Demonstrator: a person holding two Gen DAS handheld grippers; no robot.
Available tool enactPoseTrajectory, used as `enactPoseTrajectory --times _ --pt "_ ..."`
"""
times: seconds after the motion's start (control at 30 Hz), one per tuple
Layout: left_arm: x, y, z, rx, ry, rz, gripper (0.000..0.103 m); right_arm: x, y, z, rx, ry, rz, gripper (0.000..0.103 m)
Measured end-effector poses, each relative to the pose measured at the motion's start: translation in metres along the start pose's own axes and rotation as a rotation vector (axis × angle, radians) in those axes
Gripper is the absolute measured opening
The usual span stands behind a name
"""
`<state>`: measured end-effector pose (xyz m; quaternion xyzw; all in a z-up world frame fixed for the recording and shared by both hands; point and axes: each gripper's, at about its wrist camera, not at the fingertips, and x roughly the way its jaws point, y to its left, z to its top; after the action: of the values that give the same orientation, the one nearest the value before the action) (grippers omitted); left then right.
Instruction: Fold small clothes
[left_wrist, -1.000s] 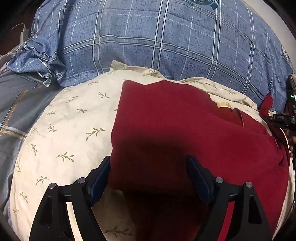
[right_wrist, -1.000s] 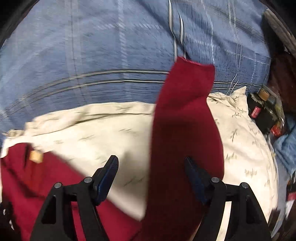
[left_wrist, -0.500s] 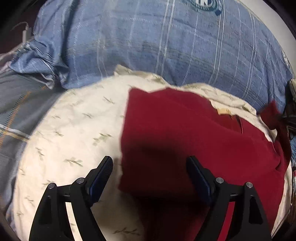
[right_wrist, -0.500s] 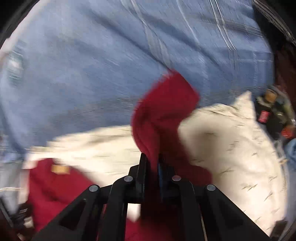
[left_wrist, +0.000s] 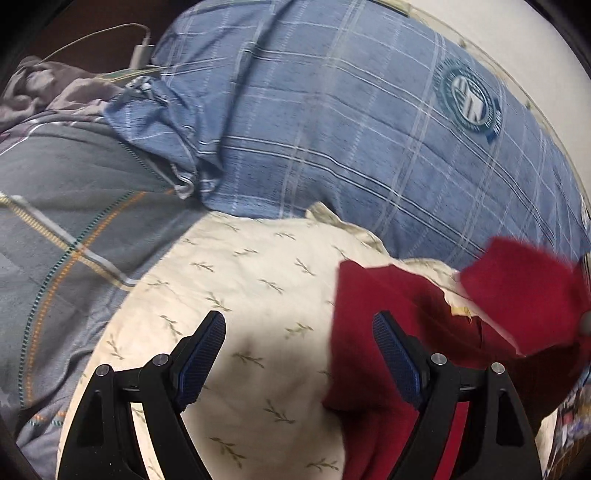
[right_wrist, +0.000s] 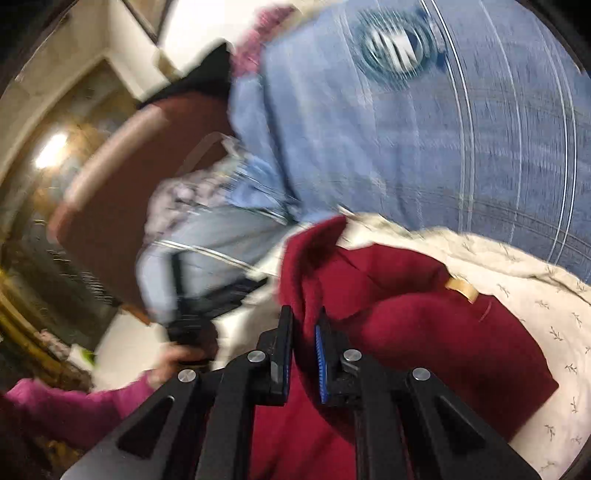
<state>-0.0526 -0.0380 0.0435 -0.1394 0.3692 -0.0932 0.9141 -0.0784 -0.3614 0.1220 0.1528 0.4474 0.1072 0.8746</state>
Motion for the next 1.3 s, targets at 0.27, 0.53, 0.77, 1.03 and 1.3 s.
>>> enactPoseTrajectory --times 0.27,0.53,0.77,1.03,1.3 --pt "0.015 0.004 0.004 -0.031 0.031 -0.029 0.082 0.061 -0.034 -0.051 0.165 0.102 0.040 0.051" --pt "0.026 0.000 0.005 -0.010 0.051 -0.010 0.082 0.073 -0.032 -0.023 0.213 -0.038 -0.054 0.082" --pt "0.018 0.013 0.013 -0.078 0.054 -0.110 0.082 0.116 0.057 -0.061 -0.172 0.097 -0.081 0.080" --pt "0.017 0.013 0.010 -0.056 0.111 -0.275 0.082 0.080 0.044 -0.090 -0.043 0.023 -0.058 0.080" --pt "0.040 -0.010 0.003 0.092 0.230 -0.215 0.027 0.020 0.027 -0.121 0.002 -0.086 -0.195 0.080"
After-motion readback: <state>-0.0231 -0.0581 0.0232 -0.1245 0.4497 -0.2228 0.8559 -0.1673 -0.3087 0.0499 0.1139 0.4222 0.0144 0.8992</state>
